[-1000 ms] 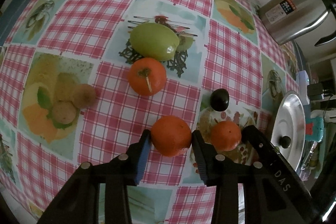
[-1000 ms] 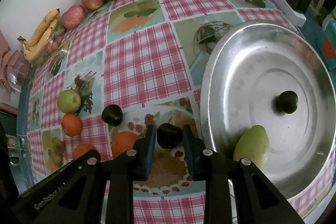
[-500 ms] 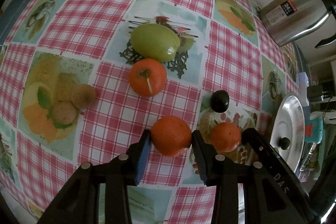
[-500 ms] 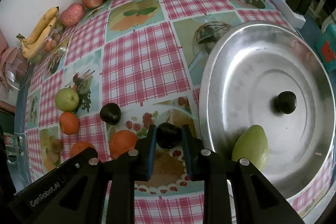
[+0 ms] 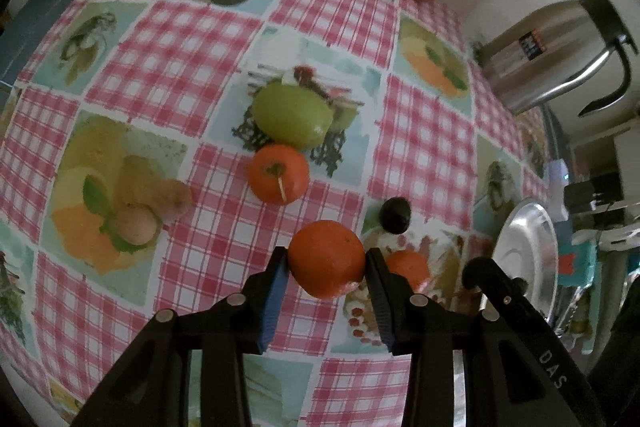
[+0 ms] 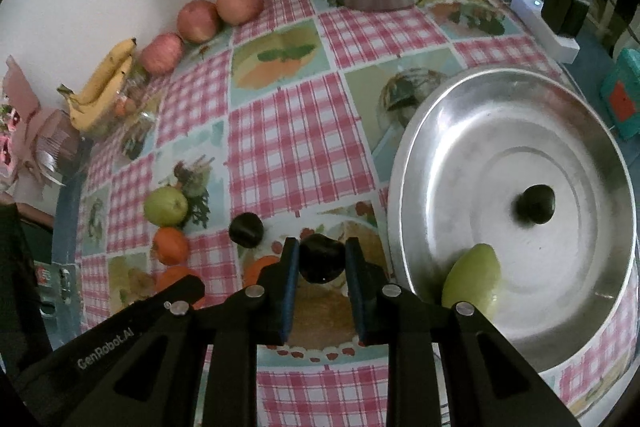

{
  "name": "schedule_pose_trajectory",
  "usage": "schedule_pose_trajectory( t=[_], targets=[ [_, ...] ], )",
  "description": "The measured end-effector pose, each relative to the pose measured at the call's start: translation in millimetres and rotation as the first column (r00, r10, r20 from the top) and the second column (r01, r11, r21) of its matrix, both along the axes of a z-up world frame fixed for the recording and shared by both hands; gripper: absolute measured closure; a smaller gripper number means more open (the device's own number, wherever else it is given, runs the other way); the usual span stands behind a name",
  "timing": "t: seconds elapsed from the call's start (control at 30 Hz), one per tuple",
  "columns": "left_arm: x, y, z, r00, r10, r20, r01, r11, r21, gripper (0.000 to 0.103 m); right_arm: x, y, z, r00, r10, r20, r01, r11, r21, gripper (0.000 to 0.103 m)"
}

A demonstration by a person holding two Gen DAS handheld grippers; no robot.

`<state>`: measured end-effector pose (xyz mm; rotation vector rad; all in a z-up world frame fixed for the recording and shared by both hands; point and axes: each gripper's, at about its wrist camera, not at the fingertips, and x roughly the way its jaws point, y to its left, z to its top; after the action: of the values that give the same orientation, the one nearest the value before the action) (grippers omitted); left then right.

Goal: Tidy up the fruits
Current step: 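Carry the plum over the basin and open the right tool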

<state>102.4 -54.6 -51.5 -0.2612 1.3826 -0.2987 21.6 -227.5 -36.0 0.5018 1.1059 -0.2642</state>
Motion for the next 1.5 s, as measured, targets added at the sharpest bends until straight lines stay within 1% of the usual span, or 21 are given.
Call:
schedule_pose_trajectory(
  t=[0.13, 0.23, 0.4, 0.53, 0.7, 0.87, 0.93, 1.07, 1.17, 1.2, 1.27, 1.4, 1.5],
  targets=[
    [-3.9, 1.6, 12.6, 0.999, 0.001, 0.036, -0.001, 1.000, -0.023, 0.062, -6.0, -1.6, 13.5, 0.999, -0.011, 0.038, 0.011, 1.000, -0.004, 0.079],
    [-8.4, -1.2, 18.9, 0.999, -0.007, 0.052, 0.008, 0.999, -0.038, 0.061, -9.6, -2.1, 18.8, 0.999, -0.015, 0.051, 0.015, 1.000, -0.008, 0.079],
    [-14.0, -3.6, 24.9, 0.998, -0.018, 0.065, 0.021, 0.999, -0.045, 0.061, -12.0, -4.8, 19.3, 0.999, -0.026, 0.048, 0.027, 1.000, -0.010, 0.079],
    [-14.9, -11.2, 22.7, 0.997, -0.033, 0.068, 0.036, 0.998, -0.048, 0.061, -17.0, -11.9, 20.4, 0.998, -0.050, 0.049, 0.050, 0.999, -0.011, 0.079],
    [-23.2, -26.5, 26.6, 0.993, -0.083, 0.084, 0.087, 0.995, -0.049, 0.062, -28.8, -34.4, 22.4, 0.991, -0.128, 0.043, 0.129, 0.991, -0.022, 0.079],
    [-36.9, -53.4, 30.0, 0.980, -0.172, 0.098, 0.178, 0.983, -0.052, 0.062, -48.4, -66.1, 23.9, 0.970, -0.242, 0.037, 0.243, 0.969, -0.035, 0.079],
    [-45.0, -66.7, 32.0, 0.969, -0.220, 0.111, 0.226, 0.973, -0.050, 0.062, -55.3, -76.1, 25.3, 0.960, -0.279, 0.036, 0.280, 0.959, -0.045, 0.079],
    [-60.6, -93.2, 35.6, 0.938, -0.315, 0.143, 0.323, 0.946, -0.038, 0.061, -66.7, -89.8, 28.1, 0.945, -0.324, 0.045, 0.326, 0.944, -0.044, 0.079],
    [-69.4, -111.6, 37.4, 0.911, -0.373, 0.178, 0.384, 0.923, -0.031, 0.061, -74.9, -97.3, 32.5, 0.934, -0.353, 0.060, 0.356, 0.933, -0.045, 0.079],
    [-72.3, -119.0, 37.9, 0.898, -0.394, 0.197, 0.406, 0.914, -0.021, 0.061, -77.7, -99.8, 34.1, 0.930, -0.362, 0.064, 0.365, 0.930, -0.046, 0.079],
    [-75.5, -129.5, 38.0, 0.876, -0.425, 0.227, 0.438, 0.899, -0.008, 0.061, -82.6, -103.9, 35.9, 0.923, -0.377, 0.070, 0.381, 0.924, -0.045, 0.079],
    [-79.4, -142.2, 34.5, 0.846, -0.468, 0.256, 0.485, 0.874, -0.007, 0.061, -84.8, -109.3, 31.7, 0.917, -0.395, 0.056, 0.397, 0.917, -0.032, 0.079],
    [-80.4, -150.5, 29.4, 0.829, -0.488, 0.272, 0.503, 0.864, 0.016, 0.061, -83.9, -110.7, 26.7, 0.917, -0.396, 0.037, 0.397, 0.917, -0.023, 0.079]
  ],
)
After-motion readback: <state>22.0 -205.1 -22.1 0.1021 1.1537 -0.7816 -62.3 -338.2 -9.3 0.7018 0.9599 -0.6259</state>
